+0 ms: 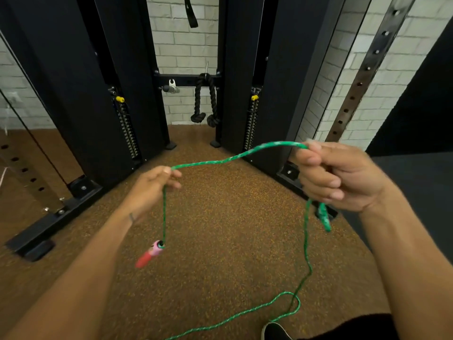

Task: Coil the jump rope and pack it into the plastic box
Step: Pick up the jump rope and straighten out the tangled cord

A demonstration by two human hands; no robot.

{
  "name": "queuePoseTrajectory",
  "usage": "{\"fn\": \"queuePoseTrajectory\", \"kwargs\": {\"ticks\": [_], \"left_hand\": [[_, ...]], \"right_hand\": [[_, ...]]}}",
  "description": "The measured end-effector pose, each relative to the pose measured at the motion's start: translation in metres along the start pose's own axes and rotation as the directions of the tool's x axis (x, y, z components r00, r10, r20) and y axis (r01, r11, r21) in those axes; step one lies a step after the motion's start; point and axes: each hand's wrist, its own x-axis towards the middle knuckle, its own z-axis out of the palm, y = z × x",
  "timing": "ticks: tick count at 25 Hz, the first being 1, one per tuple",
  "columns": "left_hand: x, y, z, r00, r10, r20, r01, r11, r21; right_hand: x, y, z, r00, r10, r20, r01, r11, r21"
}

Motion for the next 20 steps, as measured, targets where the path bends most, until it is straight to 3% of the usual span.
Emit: {"fn": "queuePoseTrajectory", "kwargs": {"ticks": [1, 4, 6, 8, 10, 12, 14, 15, 18, 20], "left_hand": [[-0.008, 0.009, 0.011, 0.995, 0.044, 0.091, -0.045, 0.999, 0.013], [-0.031, 0.048, 0.044, 0.913, 0.213, 0.347, -0.164, 0.973, -0.164], [-0.043, 0.069, 0.058, 0.853, 0.319, 0.412, -0.269, 0.947, -0.177], [-0.04, 0.076, 0.055, 0.862, 0.385, 0.33, -0.372, 0.922, -0.105], [-0.025, 0.071, 0.034, 0.9, 0.388, 0.198, -0.389, 0.921, -0.034], [-0.008, 0.058, 0.004, 0.955, 0.286, -0.077, -0.292, 0.953, -0.085], [0.005, 0.046, -0.024, 0.916, 0.094, -0.39, -0.22, 0.931, -0.293], [0.008, 0.042, -0.033, 0.891, 0.021, -0.454, -0.207, 0.908, -0.363], [0.011, 0.027, -0.035, 0.927, -0.079, -0.366, -0.05, 0.943, -0.33], [0.01, 0.018, -0.028, 0.975, -0.087, -0.207, 0.061, 0.99, -0.13]], "right_hand": [[0.009, 0.009, 0.01, 0.999, 0.006, -0.043, -0.008, 0.999, -0.042], [0.037, 0.038, 0.032, 0.977, 0.05, -0.209, -0.099, 0.968, -0.23], [0.049, 0.048, 0.034, 0.962, 0.059, -0.266, -0.125, 0.963, -0.237], [0.049, 0.049, 0.027, 0.951, 0.148, -0.272, -0.238, 0.911, -0.337], [0.042, 0.048, 0.017, 0.925, 0.25, -0.288, -0.368, 0.779, -0.507], [0.034, 0.046, 0.003, 0.901, 0.183, -0.394, -0.376, 0.783, -0.496], [0.027, 0.043, -0.017, 0.859, 0.023, -0.511, -0.297, 0.837, -0.46], [0.024, 0.043, -0.025, 0.844, -0.028, -0.536, -0.273, 0.837, -0.474], [0.021, 0.049, -0.036, 0.853, -0.054, -0.518, -0.196, 0.889, -0.414], [0.021, 0.049, -0.033, 0.883, -0.098, -0.459, -0.046, 0.955, -0.292]]}}
